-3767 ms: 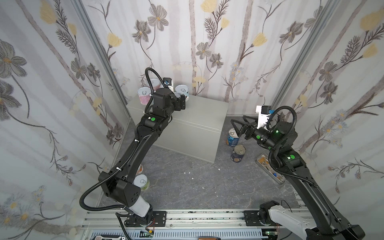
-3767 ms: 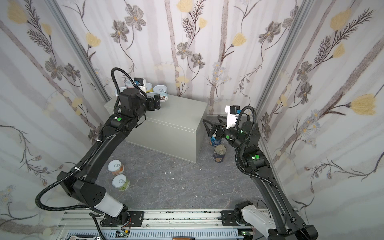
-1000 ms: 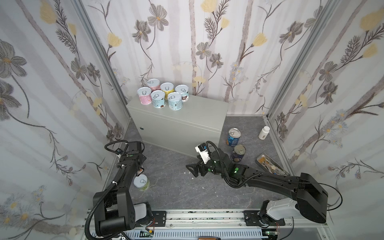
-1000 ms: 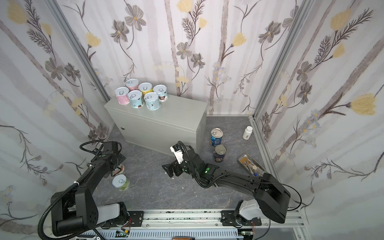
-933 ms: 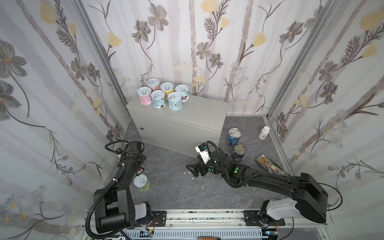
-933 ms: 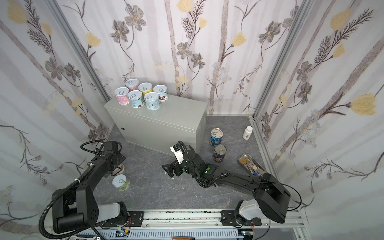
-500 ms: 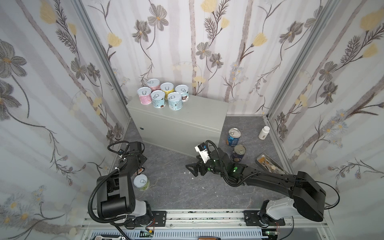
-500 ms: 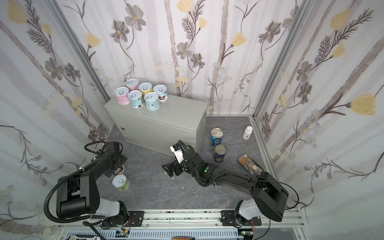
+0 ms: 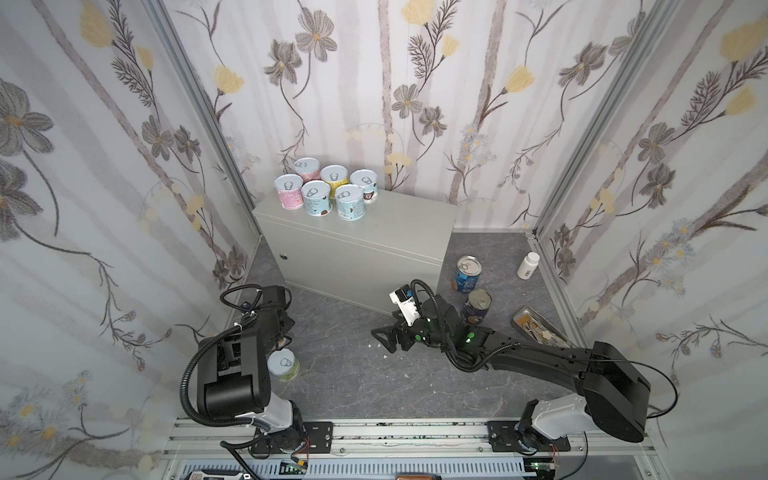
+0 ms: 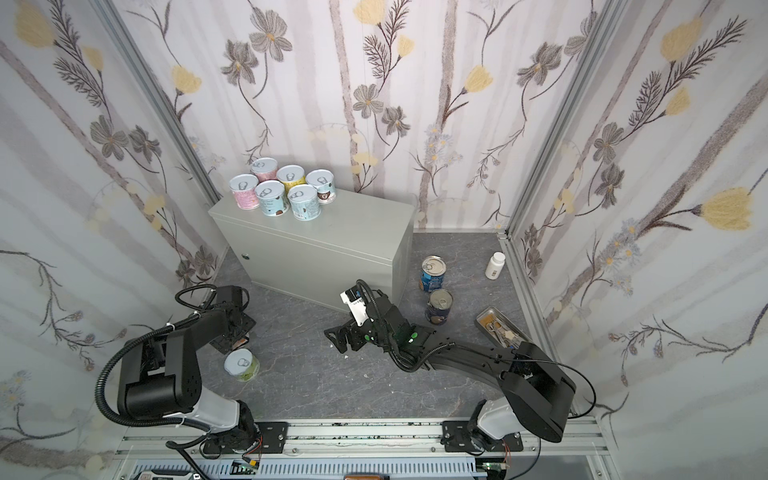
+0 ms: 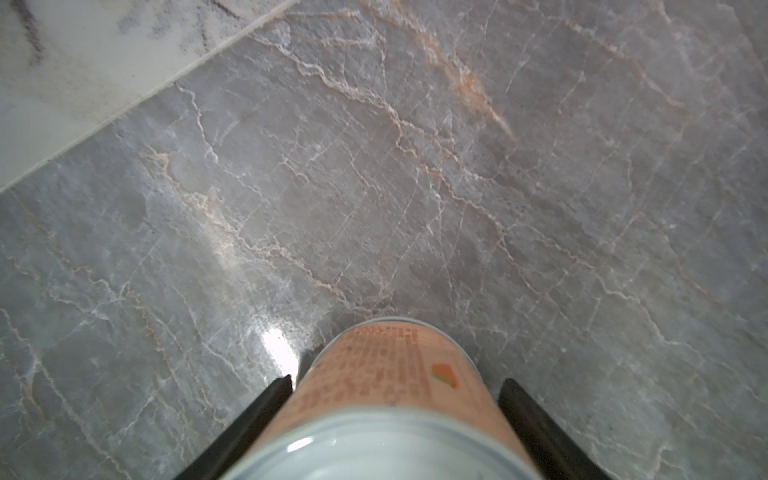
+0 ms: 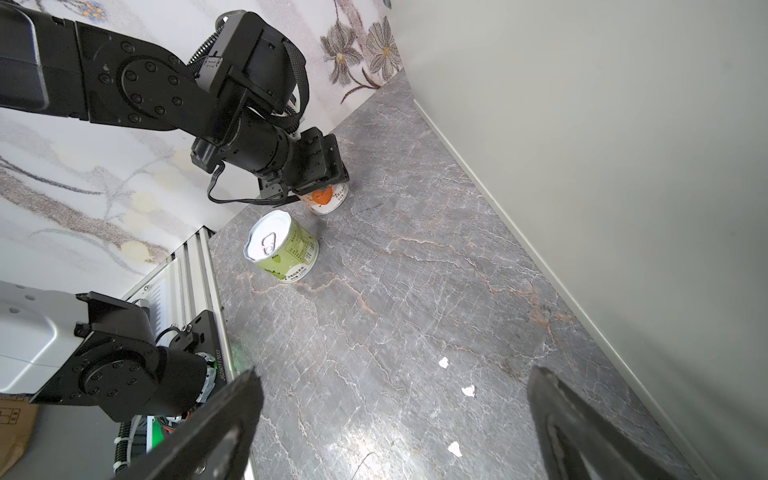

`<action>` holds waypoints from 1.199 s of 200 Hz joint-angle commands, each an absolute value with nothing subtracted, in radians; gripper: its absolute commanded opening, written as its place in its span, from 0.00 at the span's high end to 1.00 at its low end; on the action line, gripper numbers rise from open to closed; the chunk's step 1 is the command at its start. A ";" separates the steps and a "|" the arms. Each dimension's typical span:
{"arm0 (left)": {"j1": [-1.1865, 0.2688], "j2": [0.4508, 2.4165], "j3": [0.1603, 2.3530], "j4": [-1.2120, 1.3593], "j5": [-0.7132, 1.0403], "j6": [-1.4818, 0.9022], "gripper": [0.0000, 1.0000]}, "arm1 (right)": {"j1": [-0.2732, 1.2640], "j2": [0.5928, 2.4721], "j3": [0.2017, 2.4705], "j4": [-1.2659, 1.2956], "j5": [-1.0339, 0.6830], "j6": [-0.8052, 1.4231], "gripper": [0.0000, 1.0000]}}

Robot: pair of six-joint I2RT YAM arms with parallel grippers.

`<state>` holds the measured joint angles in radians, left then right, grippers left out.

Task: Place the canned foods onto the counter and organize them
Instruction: 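Close left gripper on the orange-printed can and lift it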

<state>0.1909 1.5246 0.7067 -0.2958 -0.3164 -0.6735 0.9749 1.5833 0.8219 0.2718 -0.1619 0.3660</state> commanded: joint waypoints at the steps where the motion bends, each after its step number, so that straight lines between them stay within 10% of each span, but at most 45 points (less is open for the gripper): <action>1: 0.193 1.518 0.711 -0.279 -0.302 -0.652 0.34 | 0.974 1.589 0.831 0.310 -0.170 0.375 0.00; 149: 0.174 1.348 0.807 -0.368 0.066 -0.271 0.51 | 0.974 1.550 0.833 0.265 -0.127 0.353 0.00; 240: -0.034 1.146 0.949 -0.573 -0.021 -0.186 0.51 | 0.974 1.443 0.881 0.119 -0.109 0.331 0.00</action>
<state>-0.0006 1.1957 0.9096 -0.5117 0.0002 -0.2375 0.9749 1.4712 0.8604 0.1703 -0.1238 0.3401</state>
